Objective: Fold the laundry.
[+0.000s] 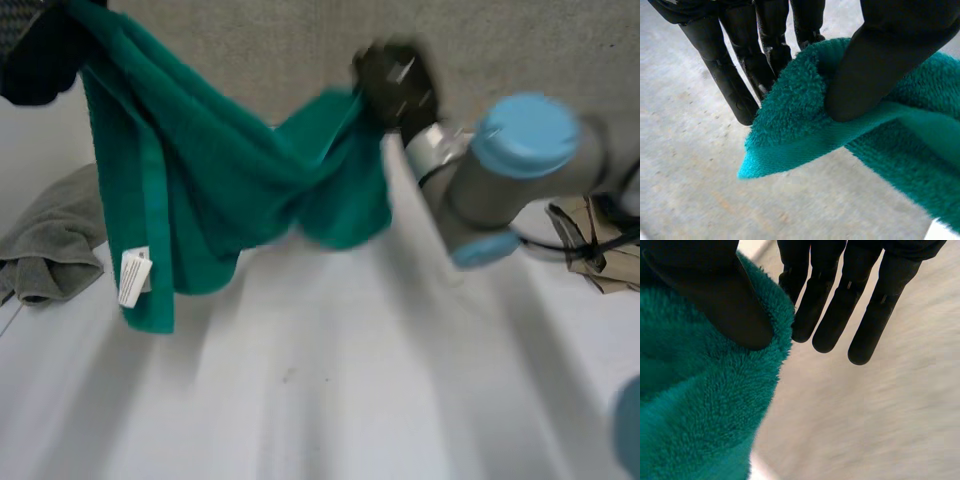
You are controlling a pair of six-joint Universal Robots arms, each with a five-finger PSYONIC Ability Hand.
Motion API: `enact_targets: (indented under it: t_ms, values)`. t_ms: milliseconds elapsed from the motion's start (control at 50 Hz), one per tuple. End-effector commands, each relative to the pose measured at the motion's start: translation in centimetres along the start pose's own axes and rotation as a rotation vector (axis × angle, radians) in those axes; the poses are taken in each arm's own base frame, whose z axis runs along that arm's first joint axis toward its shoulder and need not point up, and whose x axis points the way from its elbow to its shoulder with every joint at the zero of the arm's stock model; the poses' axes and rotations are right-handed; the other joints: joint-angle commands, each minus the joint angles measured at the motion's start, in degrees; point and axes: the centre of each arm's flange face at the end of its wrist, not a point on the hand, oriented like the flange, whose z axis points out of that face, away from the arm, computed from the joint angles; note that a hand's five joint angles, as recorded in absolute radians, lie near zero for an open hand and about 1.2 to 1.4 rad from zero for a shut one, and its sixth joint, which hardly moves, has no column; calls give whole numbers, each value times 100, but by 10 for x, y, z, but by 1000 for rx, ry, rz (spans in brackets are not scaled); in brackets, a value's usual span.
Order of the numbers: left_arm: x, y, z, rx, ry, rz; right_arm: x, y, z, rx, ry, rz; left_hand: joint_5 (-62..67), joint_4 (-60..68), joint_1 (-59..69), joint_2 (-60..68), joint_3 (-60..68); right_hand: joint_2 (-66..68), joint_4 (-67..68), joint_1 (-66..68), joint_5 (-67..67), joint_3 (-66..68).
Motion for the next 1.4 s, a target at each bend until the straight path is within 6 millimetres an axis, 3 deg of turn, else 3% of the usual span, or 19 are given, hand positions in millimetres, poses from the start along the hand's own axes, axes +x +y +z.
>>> enact_targets:
  t_ms: [20, 100, 200, 320, 340, 420, 500, 560, 580, 620, 700, 780, 860, 980, 1100, 1200, 1400]
  values:
    - [-19, 43, 37, -48, -93, 27, 52, -73, -2, 150, 118, -32, 1416, 1108, 1457, 1116, 1146, 1262, 1143, 1691, 1507, 1192]
    - [2, 75, 43, -142, -56, -23, 54, -70, -25, 43, 94, -80, 1416, 1108, 1457, 1116, 1146, 1262, 1143, 1691, 1507, 1192]
    - [42, 115, 36, -272, 30, -74, 51, -39, -63, -150, 66, -167, 1416, 1108, 1457, 1116, 1146, 1262, 1143, 1691, 1507, 1192]
    - [95, 164, 7, -460, 165, -75, 36, 22, -122, -418, -15, -261, 1416, 1108, 1457, 1116, 1146, 1262, 1143, 1691, 1507, 1192]
    - [105, 174, -3, -512, 197, -62, 30, 39, -137, -482, -44, -275, 1416, 1108, 1457, 1116, 1146, 1262, 1143, 1691, 1507, 1192]
    - [121, 188, -25, -607, 261, -7, 18, 76, -166, -625, -115, -305, 748, 440, 789, 448, 478, 1262, 1143, 1691, 1507, 1192]
    - [121, 186, -33, -643, 278, 46, 16, 87, -178, -708, -145, -316, -109, -417, -67, -408, -378, 776, 658, 1206, 1022, 707]
    - [115, 175, -32, -641, 263, 53, 21, 83, -175, -712, -132, -305, -1269, -1577, -1227, -1568, -1538, -2363, -2481, -1933, -2118, -2432]
    - [110, 164, -30, -630, 251, 53, 26, 77, -171, -696, -107, -289, -2839, -3147, -2798, -3138, -3109, -4039, -4157, -3610, -3794, -4108]
    - [104, 153, -28, -619, 242, 50, 32, 66, -165, -667, -81, -276, -4413, -4720, -4371, -4712, -4682, -4358, -4476, -3929, -4113, -4427]
    - [88, 127, -25, -598, 222, 31, 48, 37, -150, -596, -25, -255, -5544, -5852, -5503, -5843, -5814, -4897, -5015, -4467, -4652, -4966]
    - [71, 106, -19, -591, 191, -24, 56, 18, -146, -617, -42, -244, -5584, -5892, -5543, -5884, -5854, -5065, -5184, -4636, -4820, -5135]
    - [58, 104, -13, -631, 168, -132, 64, 7, -146, -690, -93, -256, -5584, -5892, -5543, -5884, -5854, -5065, -5184, -4636, -4820, -5135]
    - [47, 128, -11, -769, 148, -310, 83, -1, -136, -724, -142, -380, -5531, -5839, -5489, -5830, -5800, -4982, -5100, -4552, -4736, -5051]
    - [51, 158, -11, -856, 169, -370, 99, 14, -124, -686, -187, -484, -4993, -5301, -4951, -5292, -5262, -4595, -4713, -4166, -4350, -4664]
    - [54, 192, -10, -928, 182, -369, 100, 40, -120, -652, -296, -505, -4571, -4879, -4529, -4870, -4840, -4359, -4477, -3930, -4114, -4428]
    - [63, 227, -20, -1041, 232, -360, 102, 92, -122, -718, -366, -448, -4621, -4929, -4580, -4921, -4891, -3905, -4023, -3475, -3660, -3974]
